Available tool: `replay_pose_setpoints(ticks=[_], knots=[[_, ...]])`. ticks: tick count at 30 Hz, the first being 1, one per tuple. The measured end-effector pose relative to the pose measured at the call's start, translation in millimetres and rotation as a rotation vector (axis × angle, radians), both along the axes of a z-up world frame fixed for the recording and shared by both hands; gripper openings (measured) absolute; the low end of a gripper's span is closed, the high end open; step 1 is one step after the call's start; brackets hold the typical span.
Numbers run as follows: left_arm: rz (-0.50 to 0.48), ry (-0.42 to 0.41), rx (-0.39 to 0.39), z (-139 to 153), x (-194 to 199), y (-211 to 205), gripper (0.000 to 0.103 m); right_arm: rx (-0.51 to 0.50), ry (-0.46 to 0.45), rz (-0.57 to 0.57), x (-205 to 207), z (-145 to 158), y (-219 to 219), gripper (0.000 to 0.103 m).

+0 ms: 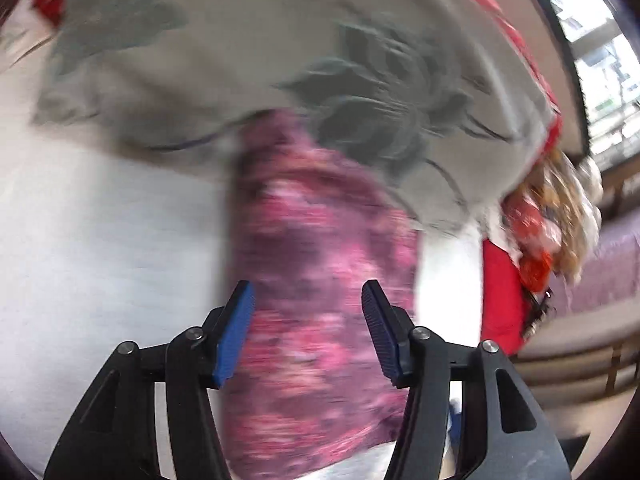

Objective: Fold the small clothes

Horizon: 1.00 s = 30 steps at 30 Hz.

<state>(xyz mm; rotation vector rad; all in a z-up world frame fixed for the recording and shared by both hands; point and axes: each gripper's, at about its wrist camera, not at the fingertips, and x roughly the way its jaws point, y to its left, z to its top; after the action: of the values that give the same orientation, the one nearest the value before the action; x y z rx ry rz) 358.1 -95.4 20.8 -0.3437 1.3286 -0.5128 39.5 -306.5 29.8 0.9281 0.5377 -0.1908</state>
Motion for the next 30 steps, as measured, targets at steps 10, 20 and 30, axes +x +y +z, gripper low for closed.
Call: replay_pose_setpoints(ticks=[10, 20, 30], knots=[[-0.03, 0.094, -0.04, -33.7, -15.6, 17.6, 0.054, 0.017, 0.242, 0.318, 169.3, -50.6, -14.9, 0.059], [-0.085, -0.038, 0.163, -50.1, -25.3, -36.2, 0.071, -0.21, 0.159, 0.301, 155.2, -19.8, -34.3, 0.008], [-0.111, -0.092, 0.228, -41.5, -87.3, -5.0, 0.082, -0.168, 0.133, 0.346, 91.5, -22.2, -26.8, 0.037]])
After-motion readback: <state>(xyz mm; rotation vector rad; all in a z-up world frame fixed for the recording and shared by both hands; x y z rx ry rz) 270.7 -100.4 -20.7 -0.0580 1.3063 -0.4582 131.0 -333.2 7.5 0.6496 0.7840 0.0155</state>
